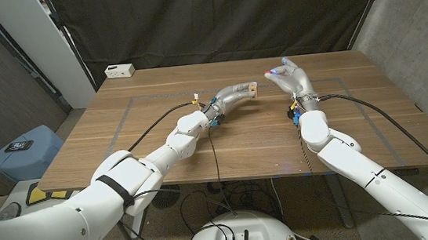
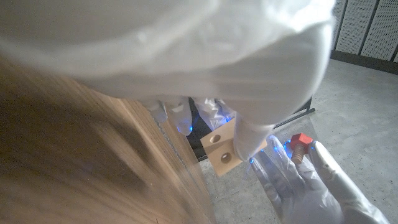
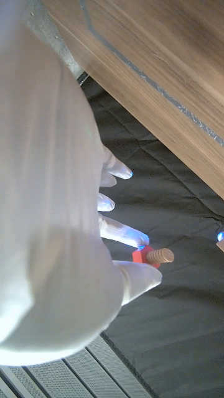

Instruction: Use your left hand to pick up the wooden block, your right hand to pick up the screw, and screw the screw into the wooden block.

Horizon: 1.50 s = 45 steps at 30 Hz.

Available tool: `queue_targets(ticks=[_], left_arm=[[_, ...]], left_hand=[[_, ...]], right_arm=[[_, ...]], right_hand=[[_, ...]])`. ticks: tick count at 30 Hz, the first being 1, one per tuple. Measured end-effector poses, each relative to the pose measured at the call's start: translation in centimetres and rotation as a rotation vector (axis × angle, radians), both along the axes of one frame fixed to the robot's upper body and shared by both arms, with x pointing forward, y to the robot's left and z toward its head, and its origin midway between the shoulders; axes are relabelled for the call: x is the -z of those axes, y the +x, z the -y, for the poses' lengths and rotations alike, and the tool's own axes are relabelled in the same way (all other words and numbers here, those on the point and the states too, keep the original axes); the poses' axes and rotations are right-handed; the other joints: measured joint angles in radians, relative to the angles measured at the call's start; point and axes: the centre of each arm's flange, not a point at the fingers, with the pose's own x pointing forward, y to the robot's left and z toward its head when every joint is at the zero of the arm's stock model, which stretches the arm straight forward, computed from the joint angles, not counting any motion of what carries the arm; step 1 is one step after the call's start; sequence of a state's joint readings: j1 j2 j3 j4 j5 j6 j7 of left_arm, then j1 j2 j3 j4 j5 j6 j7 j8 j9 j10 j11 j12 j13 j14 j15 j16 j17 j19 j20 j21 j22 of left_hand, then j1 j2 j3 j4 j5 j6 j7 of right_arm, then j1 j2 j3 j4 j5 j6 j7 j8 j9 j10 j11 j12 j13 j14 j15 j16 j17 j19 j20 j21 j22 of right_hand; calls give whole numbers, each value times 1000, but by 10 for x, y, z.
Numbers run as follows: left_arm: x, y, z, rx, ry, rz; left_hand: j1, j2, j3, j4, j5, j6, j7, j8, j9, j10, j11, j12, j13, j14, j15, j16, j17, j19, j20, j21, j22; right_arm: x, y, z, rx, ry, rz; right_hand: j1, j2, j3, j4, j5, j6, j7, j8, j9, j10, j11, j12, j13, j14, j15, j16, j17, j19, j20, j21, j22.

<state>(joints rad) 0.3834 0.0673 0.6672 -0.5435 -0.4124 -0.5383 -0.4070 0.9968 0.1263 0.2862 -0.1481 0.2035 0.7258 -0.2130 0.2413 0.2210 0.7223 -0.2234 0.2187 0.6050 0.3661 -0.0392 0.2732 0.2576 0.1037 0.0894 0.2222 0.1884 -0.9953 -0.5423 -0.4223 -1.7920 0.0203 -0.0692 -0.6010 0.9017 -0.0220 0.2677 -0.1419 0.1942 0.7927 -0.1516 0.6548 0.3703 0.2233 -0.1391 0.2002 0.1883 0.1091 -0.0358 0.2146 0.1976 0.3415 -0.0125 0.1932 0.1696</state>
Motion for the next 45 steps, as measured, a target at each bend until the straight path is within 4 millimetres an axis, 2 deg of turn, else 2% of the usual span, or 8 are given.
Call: queue_targets(ticks=[18, 45], left_arm=[[1, -10, 3, -8, -28, 15], [10, -28, 7, -38, -86, 8]], left_hand=[[-5, -5, 2, 2, 0, -1, 0, 0, 0, 0, 0, -1, 0, 0, 0, 0, 5, 0, 0, 0, 0], [-11, 0, 3, 1, 0, -6, -2, -8, 0, -3, 0, 1, 0, 5, -5, 0, 5, 0, 0, 0, 0]], right_arm=[[-1, 3, -9, 12, 55, 32], [-5, -3, -15, 14, 103, 82]], right_hand=[[-4, 4, -7, -1, -1, 6, 6, 4, -6, 7, 7, 0, 0, 0, 0, 0, 0, 0, 0, 0, 0], [-1, 15, -11, 0, -6, 11, 3, 7, -15, 11, 3, -1, 0, 0, 0, 0, 0, 0, 0, 0, 0]])
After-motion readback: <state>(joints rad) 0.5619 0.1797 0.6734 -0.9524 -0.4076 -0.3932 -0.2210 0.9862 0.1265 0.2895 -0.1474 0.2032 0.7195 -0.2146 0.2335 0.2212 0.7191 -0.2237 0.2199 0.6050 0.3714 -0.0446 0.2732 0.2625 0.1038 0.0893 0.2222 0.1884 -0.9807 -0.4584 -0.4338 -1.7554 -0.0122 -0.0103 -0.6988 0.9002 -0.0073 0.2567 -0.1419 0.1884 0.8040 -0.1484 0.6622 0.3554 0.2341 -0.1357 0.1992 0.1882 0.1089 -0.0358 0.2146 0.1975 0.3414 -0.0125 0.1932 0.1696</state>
